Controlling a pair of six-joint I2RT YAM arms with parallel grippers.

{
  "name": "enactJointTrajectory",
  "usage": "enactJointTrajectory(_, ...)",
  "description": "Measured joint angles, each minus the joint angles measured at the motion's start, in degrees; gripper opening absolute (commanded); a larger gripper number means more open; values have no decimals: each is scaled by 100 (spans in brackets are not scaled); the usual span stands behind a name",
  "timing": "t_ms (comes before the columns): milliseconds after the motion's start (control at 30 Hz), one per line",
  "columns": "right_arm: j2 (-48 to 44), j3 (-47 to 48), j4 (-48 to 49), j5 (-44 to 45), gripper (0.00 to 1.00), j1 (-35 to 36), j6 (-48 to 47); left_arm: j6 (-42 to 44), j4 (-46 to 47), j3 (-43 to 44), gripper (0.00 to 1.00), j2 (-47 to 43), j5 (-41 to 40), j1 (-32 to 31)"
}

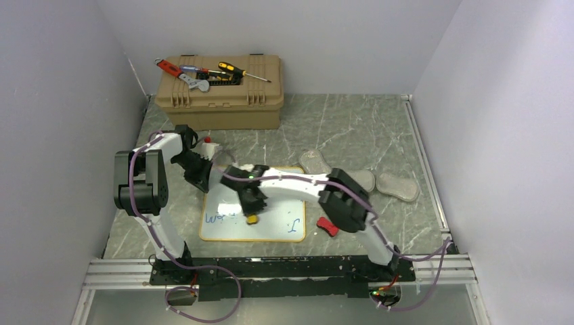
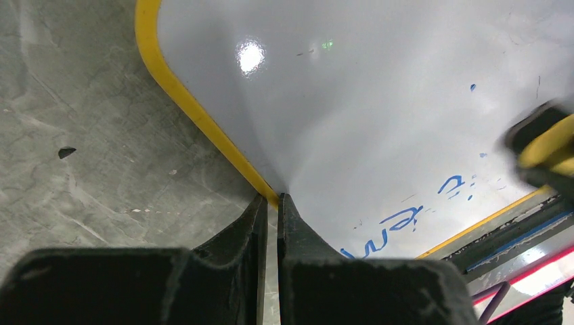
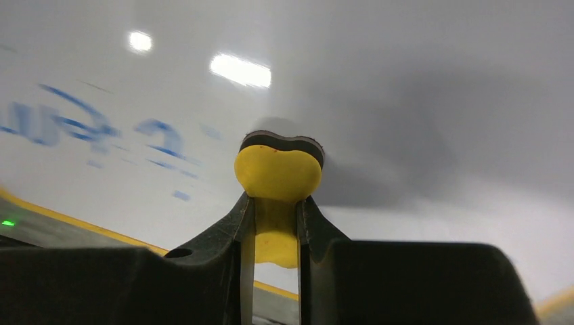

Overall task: Erase the whiteboard
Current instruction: Erase the whiteboard at the center of the board.

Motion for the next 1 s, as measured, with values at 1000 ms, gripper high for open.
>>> enactJointTrajectory(1000,-1217,-1849,511,240,0,-42,671,188,48,-103,0,-87,76,-201)
